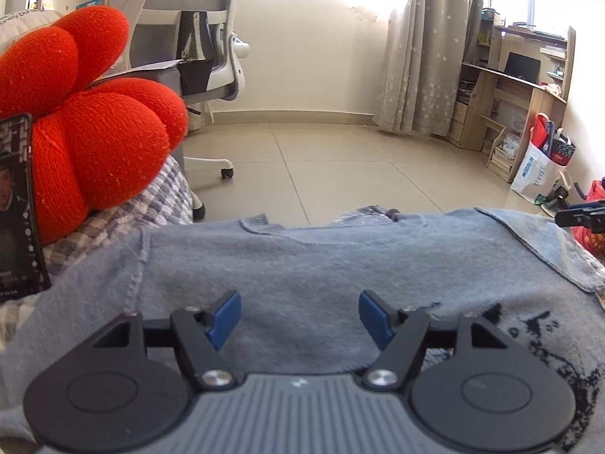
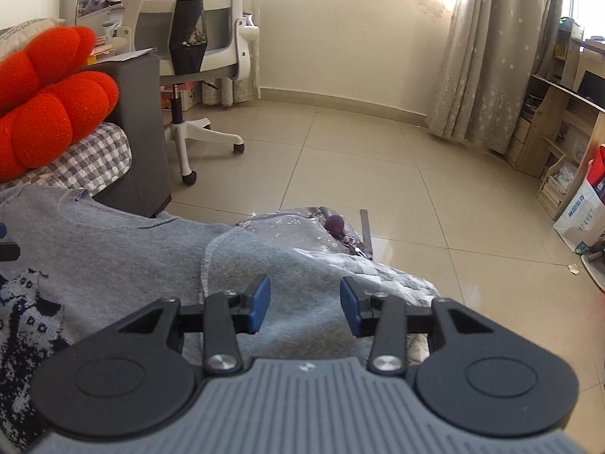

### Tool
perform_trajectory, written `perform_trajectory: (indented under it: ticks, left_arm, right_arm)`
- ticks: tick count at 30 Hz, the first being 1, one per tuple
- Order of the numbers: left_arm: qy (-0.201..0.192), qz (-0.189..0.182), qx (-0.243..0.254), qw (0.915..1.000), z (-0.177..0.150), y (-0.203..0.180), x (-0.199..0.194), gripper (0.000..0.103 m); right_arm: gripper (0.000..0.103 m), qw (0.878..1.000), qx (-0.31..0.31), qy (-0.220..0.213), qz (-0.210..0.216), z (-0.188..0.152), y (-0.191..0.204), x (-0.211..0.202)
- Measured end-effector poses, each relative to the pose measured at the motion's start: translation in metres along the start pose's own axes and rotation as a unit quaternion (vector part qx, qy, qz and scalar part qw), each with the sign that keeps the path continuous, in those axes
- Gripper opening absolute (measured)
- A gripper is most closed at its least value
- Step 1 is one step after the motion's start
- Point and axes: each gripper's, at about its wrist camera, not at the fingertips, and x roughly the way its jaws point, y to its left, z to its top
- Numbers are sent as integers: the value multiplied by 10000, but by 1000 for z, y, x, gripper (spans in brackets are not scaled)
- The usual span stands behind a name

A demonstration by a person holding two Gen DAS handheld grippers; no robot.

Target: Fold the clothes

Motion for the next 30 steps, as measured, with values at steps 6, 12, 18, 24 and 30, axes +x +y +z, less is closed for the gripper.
perform_trajectory:
  ticks: [6,12,18,24,30]
  left_arm:
    - [83,298,243,9992,27,31,33,70]
    - [245,275,438,9984,43,51,68,70]
    - [771,-167,137,9968,56,70,98,70]
    - [938,-558,-50,9940,57,77,107,47]
    - [413,-418,225,9980,48,59,94,4]
  right_arm:
    - [44,9981,-214,80,580,19,33,41]
    - [44,9958,-253,299,824,34,46,90]
    - [50,9888,-186,641,1333,43,39,128]
    - [44,9837,-88,651,1672,42,37,137]
    - [3,9891,-851,147,1189,36,60,119]
